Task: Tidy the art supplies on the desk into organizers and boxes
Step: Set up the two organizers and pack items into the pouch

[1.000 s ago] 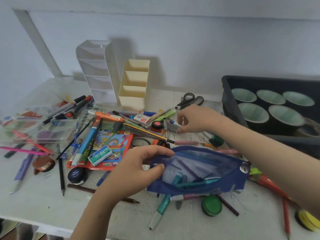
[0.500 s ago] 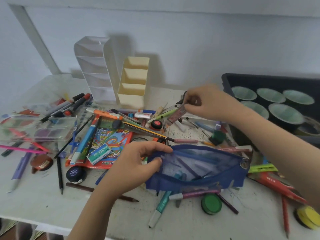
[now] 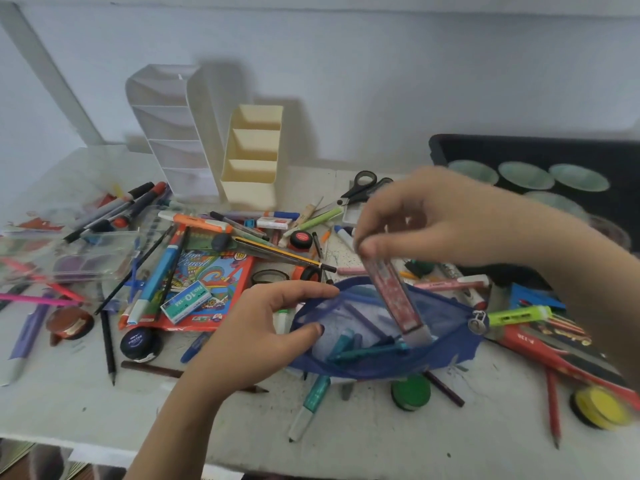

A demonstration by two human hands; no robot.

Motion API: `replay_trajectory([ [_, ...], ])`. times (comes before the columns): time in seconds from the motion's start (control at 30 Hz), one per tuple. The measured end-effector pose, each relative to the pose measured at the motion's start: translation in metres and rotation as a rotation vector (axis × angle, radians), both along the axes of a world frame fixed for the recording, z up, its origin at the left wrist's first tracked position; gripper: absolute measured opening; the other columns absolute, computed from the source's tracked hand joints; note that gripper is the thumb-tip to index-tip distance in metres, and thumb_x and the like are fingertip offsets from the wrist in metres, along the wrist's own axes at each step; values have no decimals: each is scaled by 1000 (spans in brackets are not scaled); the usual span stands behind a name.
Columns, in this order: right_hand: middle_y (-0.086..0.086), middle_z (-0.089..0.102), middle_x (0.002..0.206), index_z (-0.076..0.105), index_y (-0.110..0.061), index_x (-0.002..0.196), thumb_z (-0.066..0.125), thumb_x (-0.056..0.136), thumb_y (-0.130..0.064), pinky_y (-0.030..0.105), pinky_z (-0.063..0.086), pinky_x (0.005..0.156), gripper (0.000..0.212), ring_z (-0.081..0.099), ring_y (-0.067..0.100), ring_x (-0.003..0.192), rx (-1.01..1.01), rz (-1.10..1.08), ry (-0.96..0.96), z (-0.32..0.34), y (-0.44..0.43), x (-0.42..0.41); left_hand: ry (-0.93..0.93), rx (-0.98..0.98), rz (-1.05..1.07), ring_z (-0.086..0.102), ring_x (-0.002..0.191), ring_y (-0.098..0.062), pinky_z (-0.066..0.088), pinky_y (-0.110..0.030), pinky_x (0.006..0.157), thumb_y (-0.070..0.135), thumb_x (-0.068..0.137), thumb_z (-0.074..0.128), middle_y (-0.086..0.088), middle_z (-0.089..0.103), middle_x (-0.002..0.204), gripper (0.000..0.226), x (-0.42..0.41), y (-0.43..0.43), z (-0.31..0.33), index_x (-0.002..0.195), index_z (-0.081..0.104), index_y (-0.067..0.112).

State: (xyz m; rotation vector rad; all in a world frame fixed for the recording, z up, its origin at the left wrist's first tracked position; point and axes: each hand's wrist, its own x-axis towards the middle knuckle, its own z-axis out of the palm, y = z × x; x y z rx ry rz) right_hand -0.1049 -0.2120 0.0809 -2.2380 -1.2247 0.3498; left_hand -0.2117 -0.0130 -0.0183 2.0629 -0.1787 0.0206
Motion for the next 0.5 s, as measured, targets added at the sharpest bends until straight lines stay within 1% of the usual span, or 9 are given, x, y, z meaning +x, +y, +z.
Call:
replay_trajectory([
  [0.07,-19,63,67,71,-28,80,61,78,-38,9,39,57,14,55,-5,64,-201,49,-70,-10,8,-5,4,-8,1,60,100,8,46,-7,80,12,74,67,26,68,100,38,-1,-1,1,107,69,31],
  [0.13,-15,64,69,72,-28,81,60,80,-45,11,40,59,20,54,-4,64,-329,78,-86,-19,17,-6,5,-24,9,62,99,6,46,-10,83,18,71,63,23,69,100,38,-2,-3,1,106,69,29],
  [0.17,-13,65,70,72,-28,83,58,82,-48,12,41,61,24,53,-3,65,-338,77,-69,-22,22,-4,8,-36,8,62,99,5,46,-10,82,18,71,62,22,70,100,38,-2,-3,1,107,69,29],
  [0.23,-11,65,74,71,-27,87,54,86,-48,12,41,62,27,54,-2,65,-271,33,-24,-26,30,6,26,-59,8,62,99,5,46,-8,79,16,75,64,22,69,101,36,-3,-3,0,107,69,29],
  [0.33,-12,61,83,69,-25,96,53,91,-40,11,39,61,22,56,2,75,-233,-58,-99,-33,43,32,49,-86,22,61,99,6,45,-6,76,11,79,66,23,69,102,34,-6,-3,-2,107,69,31],
  [0.37,-14,58,84,68,-25,98,54,91,-38,12,38,61,21,55,1,78,-257,-79,-127,-36,46,39,43,-83,28,61,99,6,44,-5,76,14,77,66,23,69,101,33,-7,-4,-2,106,69,30],
  [0.43,-14,56,84,67,-24,100,55,91,-38,15,38,63,21,52,-1,77,-339,-85,-129,-45,54,50,36,-81,37,61,100,6,43,-5,78,18,74,63,24,68,102,34,-9,-4,-2,105,69,31],
  [0.47,-12,58,84,67,-23,98,56,90,-40,17,39,62,22,53,0,76,-392,-76,-122,-50,58,52,39,-88,33,61,100,6,43,-4,79,19,74,62,24,68,102,34,-11,-5,-3,105,69,31],
  [0.5,-8,61,84,68,-21,96,57,88,-42,19,41,62,25,56,5,77,-447,-66,-121,-56,62,54,43,-93,29,60,101,7,43,-4,78,19,74,62,24,68,103,34,-11,-4,-3,105,69,31],
])
